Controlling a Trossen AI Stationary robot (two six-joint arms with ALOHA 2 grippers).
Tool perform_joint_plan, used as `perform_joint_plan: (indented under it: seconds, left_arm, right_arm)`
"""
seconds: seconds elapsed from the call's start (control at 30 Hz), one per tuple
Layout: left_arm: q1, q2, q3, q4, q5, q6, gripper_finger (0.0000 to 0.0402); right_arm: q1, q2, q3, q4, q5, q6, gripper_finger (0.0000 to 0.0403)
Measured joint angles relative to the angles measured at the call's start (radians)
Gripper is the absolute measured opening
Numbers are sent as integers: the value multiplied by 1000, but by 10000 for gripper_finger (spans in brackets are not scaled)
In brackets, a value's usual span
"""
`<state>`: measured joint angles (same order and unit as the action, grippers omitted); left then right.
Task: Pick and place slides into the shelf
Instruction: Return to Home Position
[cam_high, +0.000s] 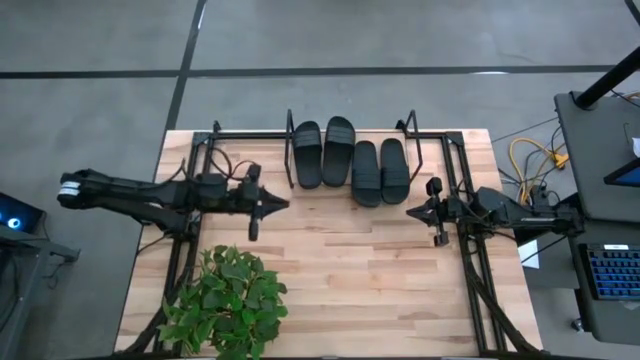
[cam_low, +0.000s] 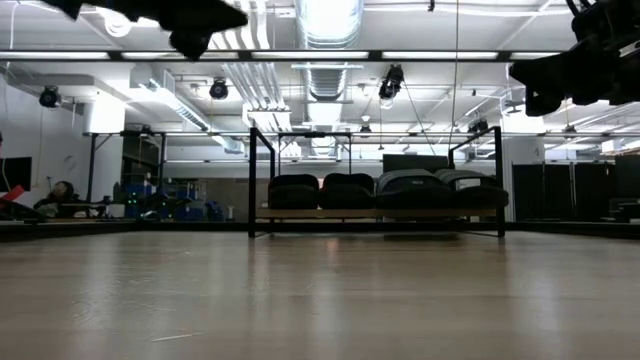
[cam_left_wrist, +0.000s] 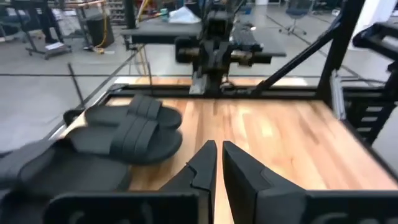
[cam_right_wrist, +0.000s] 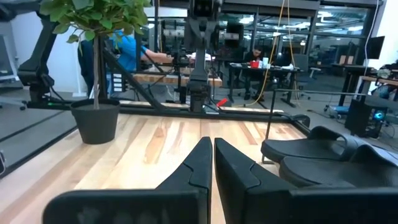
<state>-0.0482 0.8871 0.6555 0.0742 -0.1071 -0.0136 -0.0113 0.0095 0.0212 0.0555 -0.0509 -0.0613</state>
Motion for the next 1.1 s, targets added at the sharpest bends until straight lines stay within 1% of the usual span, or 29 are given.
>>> perform_joint_plan:
  seconds: [0.1, 0.17, 0.33, 0.47, 0.67, 0.77, 0.9, 0.97, 1.1]
  left_arm:
    - [0, -59, -120, 62, -5, -8, 6]
    - [-1, -87, -212, 156, -4, -32, 2]
    - [-1, -140, -431, 410, -3, -31, 1]
    - [-1, -178, -551, 520, -31, 15, 0]
    - [-1, -311, -627, 496, -34, 46, 0]
    - [-1, -386, -639, 395, -36, 46, 0]
    - [-1, -478, -645, 303, -46, 47, 0]
    - [-1, -543, -646, 262, -48, 54, 0]
    - [-1, -675, -646, 120, -64, 72, 0]
  right_arm:
    - [0, 0, 0, 0, 0, -3, 8]
    - [0, -1, 0, 0, 0, -7, 9]
    - [0, 0, 1, 0, 1, -18, 8]
    - [0, 0, 1, 0, 1, -2, 8]
    - [0, 0, 1, 0, 16, 1, 9]
    - [0, 1, 1, 1, 36, 5, 8]
    - [0, 0, 1, 1, 37, 5, 8]
    - [0, 0, 1, 1, 46, 6, 8]
    - [0, 0, 1, 1, 54, 9, 9]
